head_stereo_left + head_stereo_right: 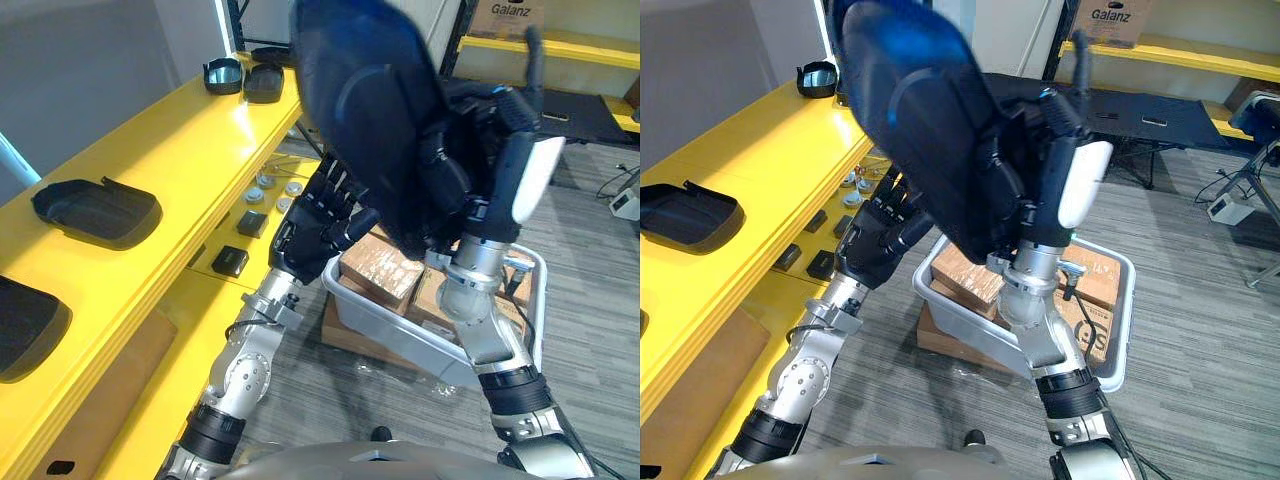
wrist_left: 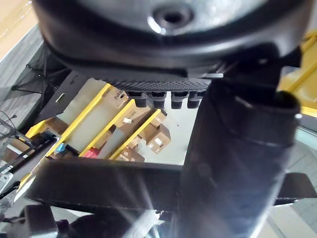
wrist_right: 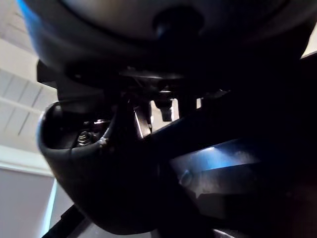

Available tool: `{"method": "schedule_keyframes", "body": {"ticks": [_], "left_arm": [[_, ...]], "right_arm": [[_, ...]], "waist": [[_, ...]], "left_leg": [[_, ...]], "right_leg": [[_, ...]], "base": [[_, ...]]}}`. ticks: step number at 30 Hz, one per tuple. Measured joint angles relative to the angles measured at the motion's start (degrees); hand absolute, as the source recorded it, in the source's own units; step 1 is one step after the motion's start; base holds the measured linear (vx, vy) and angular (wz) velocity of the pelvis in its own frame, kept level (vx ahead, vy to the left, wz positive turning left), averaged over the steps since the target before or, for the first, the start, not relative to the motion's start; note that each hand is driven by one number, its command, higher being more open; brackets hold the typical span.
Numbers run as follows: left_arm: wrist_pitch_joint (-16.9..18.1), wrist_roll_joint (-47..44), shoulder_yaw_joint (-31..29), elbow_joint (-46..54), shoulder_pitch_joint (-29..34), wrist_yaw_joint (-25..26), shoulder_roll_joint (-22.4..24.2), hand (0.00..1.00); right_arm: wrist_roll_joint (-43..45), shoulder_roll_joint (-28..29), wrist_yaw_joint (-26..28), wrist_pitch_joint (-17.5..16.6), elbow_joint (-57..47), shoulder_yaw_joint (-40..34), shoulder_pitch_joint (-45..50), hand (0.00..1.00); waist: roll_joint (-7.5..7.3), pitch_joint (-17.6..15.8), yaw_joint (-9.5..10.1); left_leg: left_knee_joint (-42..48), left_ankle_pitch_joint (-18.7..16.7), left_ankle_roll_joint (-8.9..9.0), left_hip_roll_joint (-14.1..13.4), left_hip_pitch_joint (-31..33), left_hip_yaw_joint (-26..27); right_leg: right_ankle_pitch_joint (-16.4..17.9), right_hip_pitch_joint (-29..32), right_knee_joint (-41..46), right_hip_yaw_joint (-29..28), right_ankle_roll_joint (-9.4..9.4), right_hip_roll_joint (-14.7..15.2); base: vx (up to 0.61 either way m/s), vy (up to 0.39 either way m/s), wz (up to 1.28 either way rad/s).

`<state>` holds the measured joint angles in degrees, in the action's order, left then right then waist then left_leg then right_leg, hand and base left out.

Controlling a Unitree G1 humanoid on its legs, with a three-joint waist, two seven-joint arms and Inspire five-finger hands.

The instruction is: Walk over and take three plastic housings, then place them on the shelf

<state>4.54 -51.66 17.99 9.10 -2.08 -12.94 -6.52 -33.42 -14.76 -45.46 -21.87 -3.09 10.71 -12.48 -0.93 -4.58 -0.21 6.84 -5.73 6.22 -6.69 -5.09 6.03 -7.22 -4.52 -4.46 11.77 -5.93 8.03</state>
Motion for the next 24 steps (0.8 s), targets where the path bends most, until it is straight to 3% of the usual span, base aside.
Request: {"method": "schedule_keyframes", "body": {"ticks": [15, 16, 21, 24], "left_arm": [[-0.33, -1.67, 1.91, 0.40, -1.84, 1.76, 1.08, 1.00], [-0.99, -1.28, 1.93, 0.40, -1.85, 2.50, 1.08, 0.00], [-1.35, 0.75, 3.03, 0.42, -1.92, 5.91, 1.09, 0.00], [-1.04, 3.14, 3.63, 0.37, -1.95, 11.05, 1.13, 0.00]], "right_arm": [[0.58, 3.29, -0.86, 1.54, 6.68, 6.64, 0.05, 0.00], [0.70, 3.43, -1.29, 1.54, 7.34, 6.86, 0.10, 0.00], [3.82, 3.39, -1.80, 2.27, 8.82, 8.15, 0.32, 0.00], [6.93, 3.34, -2.31, 2.51, 9.33, 9.38, 0.40, 0.00]], "waist": [[-0.01, 0.00, 0.01], [-0.02, 0.01, 0.02], [-0.06, 0.04, 0.16], [-0.10, 0.06, 0.03]], "left_leg": [[0.04, 0.00, 0.00, 0.03, 0.05, -0.63], [0.08, 0.00, 0.00, 0.05, 0.05, -0.84], [0.12, 0.02, 0.01, 0.05, 0.05, -1.04], [0.13, 0.02, 0.01, 0.05, 0.05, -1.01]], "right_leg": [[0.03, -0.26, 0.00, 0.78, 0.05, 0.05], [0.05, -0.43, -0.01, 1.04, 0.08, 0.07], [0.09, -0.54, -0.02, 1.40, 0.14, 0.08], [0.09, -0.51, -0.02, 1.39, 0.15, 0.07]], "base": [[0.00, 0.001, 0.01], [-0.01, 0.008, 0.07], [-0.01, 0.004, 0.02], [0.00, 0.000, 0.00]]}}
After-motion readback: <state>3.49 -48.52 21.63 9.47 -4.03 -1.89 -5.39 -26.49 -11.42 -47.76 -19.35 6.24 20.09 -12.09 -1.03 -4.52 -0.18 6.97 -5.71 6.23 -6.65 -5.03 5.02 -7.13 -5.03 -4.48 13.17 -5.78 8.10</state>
